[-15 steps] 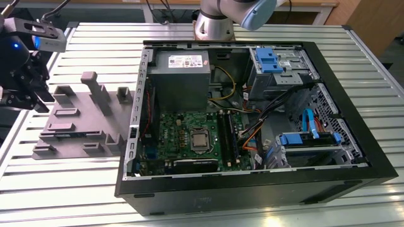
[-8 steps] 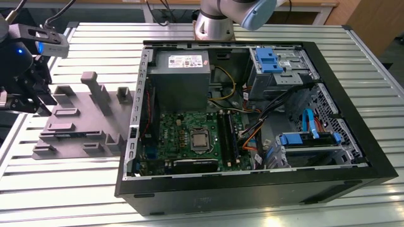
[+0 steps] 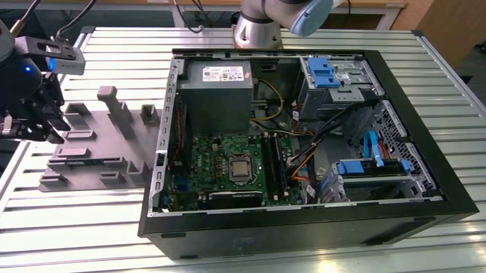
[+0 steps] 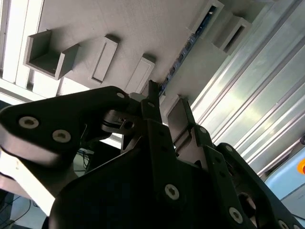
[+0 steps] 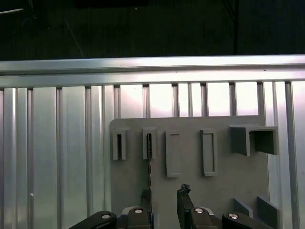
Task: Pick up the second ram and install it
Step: 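Pick up the second ram and move it above second insertion slot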
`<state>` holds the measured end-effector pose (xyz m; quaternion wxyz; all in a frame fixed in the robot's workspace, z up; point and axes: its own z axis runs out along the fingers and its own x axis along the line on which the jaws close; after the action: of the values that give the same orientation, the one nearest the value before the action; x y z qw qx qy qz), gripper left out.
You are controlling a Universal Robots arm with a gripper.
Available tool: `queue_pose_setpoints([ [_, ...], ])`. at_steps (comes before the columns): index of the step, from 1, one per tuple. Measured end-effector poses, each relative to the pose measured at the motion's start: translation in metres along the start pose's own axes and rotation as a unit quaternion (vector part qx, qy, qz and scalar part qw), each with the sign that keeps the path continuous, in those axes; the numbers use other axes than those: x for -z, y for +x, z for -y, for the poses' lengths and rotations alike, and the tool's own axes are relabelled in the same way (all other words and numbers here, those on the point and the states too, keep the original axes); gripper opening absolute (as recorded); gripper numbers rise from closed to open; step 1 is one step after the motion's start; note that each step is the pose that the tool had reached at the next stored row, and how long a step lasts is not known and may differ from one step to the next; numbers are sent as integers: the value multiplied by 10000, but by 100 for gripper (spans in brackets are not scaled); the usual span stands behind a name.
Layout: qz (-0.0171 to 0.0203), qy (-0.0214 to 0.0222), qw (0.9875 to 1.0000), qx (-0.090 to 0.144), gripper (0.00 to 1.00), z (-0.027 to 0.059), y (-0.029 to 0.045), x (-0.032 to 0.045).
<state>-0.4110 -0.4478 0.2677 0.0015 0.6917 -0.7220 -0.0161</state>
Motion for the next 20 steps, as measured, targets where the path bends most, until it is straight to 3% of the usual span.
queue_pose_setpoints([
  [7, 0, -1, 10000, 0, 36, 3, 17, -78],
  [20, 1, 2, 10000, 1, 36, 4, 18, -89],
])
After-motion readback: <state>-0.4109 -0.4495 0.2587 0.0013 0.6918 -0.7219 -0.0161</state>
